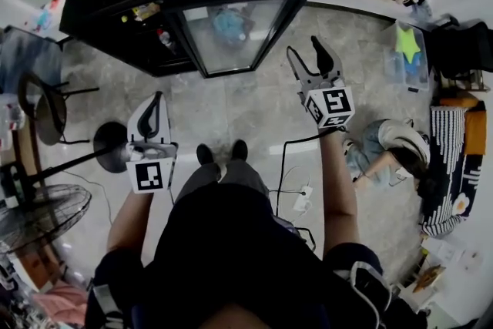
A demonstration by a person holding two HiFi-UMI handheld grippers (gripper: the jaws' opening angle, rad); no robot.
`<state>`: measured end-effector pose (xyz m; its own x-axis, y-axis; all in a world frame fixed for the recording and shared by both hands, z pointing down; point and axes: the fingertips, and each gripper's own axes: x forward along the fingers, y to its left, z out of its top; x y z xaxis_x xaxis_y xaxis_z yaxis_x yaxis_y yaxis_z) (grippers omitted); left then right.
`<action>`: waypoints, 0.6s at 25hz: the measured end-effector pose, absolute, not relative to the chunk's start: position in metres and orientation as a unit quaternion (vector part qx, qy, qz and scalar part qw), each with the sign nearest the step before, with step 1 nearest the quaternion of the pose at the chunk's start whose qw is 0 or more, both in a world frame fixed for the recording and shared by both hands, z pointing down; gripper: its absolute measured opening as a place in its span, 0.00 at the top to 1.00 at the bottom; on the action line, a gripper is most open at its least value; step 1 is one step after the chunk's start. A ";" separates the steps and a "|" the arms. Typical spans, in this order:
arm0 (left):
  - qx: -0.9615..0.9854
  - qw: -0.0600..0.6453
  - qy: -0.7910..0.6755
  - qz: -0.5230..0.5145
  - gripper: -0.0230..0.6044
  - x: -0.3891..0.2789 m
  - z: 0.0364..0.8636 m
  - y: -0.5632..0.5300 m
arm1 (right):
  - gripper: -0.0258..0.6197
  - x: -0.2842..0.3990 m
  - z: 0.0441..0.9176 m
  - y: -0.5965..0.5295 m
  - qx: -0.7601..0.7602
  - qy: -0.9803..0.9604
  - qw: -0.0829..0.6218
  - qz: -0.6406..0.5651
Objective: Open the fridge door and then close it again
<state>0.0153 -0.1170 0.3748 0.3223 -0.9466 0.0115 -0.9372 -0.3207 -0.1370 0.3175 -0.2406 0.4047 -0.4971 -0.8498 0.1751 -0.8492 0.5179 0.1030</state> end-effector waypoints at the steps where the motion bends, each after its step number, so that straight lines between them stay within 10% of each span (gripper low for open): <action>1: -0.815 0.055 0.576 -0.043 0.93 0.012 0.375 -0.116 | 0.52 0.317 0.406 -0.246 0.491 -0.865 0.105 -0.005; 15: -0.811 0.057 0.580 -0.050 0.93 -0.003 0.377 -0.126 | 0.47 0.337 0.428 -0.332 0.455 -0.881 0.130 -0.015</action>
